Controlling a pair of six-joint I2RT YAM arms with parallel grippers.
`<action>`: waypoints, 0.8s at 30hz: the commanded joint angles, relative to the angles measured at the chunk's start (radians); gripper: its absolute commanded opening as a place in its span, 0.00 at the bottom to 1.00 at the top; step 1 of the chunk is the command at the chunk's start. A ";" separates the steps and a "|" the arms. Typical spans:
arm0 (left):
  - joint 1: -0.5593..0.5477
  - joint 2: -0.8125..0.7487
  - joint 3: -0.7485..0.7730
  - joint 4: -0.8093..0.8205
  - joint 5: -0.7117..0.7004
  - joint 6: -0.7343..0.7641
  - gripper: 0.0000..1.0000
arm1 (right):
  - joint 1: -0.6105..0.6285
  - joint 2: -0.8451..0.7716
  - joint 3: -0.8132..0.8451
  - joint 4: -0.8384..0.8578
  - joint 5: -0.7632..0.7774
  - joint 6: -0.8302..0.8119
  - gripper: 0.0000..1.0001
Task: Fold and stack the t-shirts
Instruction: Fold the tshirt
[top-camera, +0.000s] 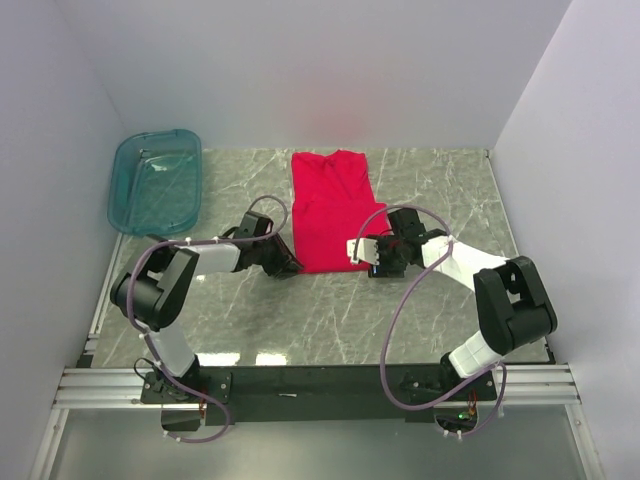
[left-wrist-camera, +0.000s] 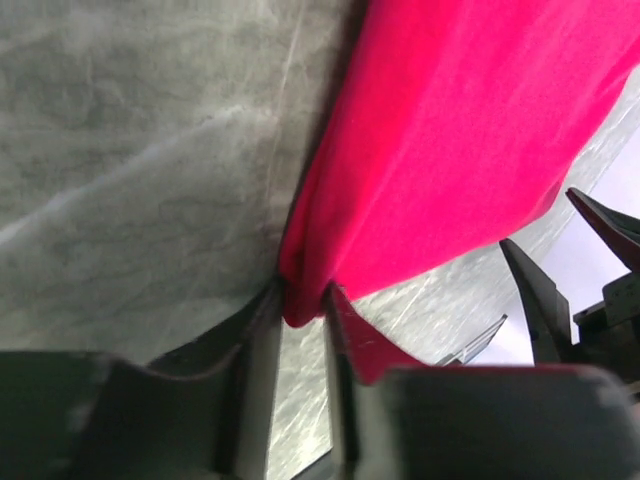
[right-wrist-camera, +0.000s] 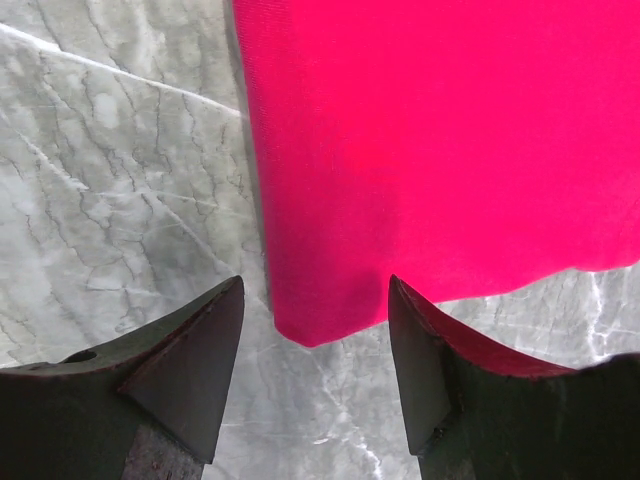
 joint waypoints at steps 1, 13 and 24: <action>-0.003 0.019 0.013 0.060 0.007 -0.002 0.27 | 0.005 0.010 0.007 0.000 0.007 -0.020 0.66; -0.004 0.031 -0.005 0.141 0.064 -0.007 0.07 | 0.020 0.121 0.091 -0.005 0.054 0.014 0.28; -0.110 -0.214 -0.330 0.135 0.167 -0.048 0.01 | 0.049 -0.239 -0.123 -0.431 -0.122 -0.145 0.00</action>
